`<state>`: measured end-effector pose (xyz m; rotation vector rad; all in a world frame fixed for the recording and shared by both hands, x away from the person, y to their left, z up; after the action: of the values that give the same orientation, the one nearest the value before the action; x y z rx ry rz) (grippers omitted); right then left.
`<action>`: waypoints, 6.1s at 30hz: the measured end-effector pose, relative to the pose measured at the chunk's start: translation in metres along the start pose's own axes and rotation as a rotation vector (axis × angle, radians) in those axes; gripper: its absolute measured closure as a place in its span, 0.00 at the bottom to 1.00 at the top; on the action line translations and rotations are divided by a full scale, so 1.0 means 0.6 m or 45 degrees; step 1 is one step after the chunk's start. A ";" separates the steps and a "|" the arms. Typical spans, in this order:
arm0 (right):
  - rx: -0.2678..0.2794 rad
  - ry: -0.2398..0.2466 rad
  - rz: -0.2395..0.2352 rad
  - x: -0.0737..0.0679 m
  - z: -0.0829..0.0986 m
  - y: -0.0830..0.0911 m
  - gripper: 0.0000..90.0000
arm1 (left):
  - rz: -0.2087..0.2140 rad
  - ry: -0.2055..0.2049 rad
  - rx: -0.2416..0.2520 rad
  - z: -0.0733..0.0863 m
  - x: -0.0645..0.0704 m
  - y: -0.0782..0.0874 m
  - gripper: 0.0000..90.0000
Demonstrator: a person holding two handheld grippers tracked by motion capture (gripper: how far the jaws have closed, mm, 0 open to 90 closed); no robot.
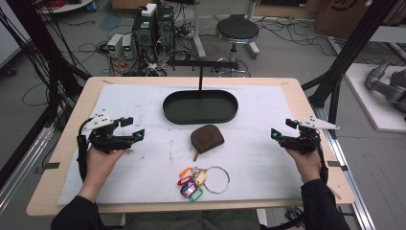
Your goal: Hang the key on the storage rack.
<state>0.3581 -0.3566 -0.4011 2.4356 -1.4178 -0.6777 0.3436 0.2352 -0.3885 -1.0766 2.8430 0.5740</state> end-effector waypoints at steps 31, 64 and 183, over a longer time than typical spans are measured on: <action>-0.038 -0.005 -0.036 -0.002 0.002 -0.013 0.22 | 0.011 0.013 -0.039 0.007 0.004 -0.006 0.32; -0.070 0.006 -0.030 0.003 0.003 -0.021 0.23 | 0.528 -0.127 -0.091 -0.071 0.162 -0.180 0.44; -0.038 -0.019 -0.031 0.010 0.000 -0.013 0.29 | 0.640 -0.359 -0.006 -0.153 0.190 -0.147 0.96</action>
<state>0.3663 -0.3580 -0.4063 2.4340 -1.3755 -0.7191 0.3223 0.0696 -0.3515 -0.2361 2.8411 0.6912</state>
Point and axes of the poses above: each handheld gripper's, and its own axes: y roughly backward along the jaws, z roughly out of its underside, x roughly to its right, the point moved 1 cm from there along -y, roughly forward along the jaws, and after that the axes turned 15 degrees about -y, right-handed, at the moved point
